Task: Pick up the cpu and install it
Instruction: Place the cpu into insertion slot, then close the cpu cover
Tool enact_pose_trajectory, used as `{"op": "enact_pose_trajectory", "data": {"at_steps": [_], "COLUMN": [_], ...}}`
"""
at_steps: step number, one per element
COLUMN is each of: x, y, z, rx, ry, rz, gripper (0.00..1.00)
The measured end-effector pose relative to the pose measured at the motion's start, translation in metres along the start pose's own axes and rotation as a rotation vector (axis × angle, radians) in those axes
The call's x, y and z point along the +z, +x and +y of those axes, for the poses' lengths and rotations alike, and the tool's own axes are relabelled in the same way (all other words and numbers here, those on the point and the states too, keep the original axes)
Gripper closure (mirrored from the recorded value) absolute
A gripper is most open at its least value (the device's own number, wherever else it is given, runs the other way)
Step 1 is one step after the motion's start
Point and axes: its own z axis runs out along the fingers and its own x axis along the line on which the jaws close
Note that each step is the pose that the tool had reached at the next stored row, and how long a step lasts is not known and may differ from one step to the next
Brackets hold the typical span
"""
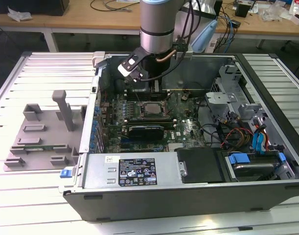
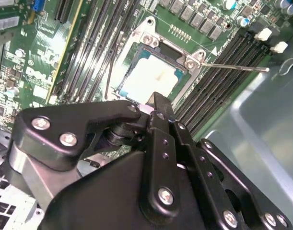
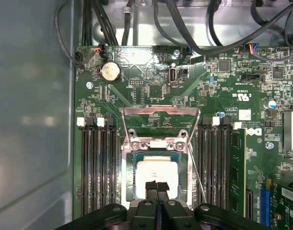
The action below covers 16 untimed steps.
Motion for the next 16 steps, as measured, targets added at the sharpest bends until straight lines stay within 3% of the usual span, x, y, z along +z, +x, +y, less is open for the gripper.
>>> {"op": "enact_pose_trajectory", "data": {"at_steps": [3, 8, 16], "x": [-0.0001, -0.0186, -0.0189], "y": [-0.0020, -0.0017, -0.0017], "z": [0.0000, 0.0008, 0.0008], "rx": [0.000, 0.000, 0.000], "ry": [0.0000, -0.0002, -0.0001], "rz": [0.0000, 0.0000, 0.0000], "gripper": [0.89, 0.89, 0.89]}}
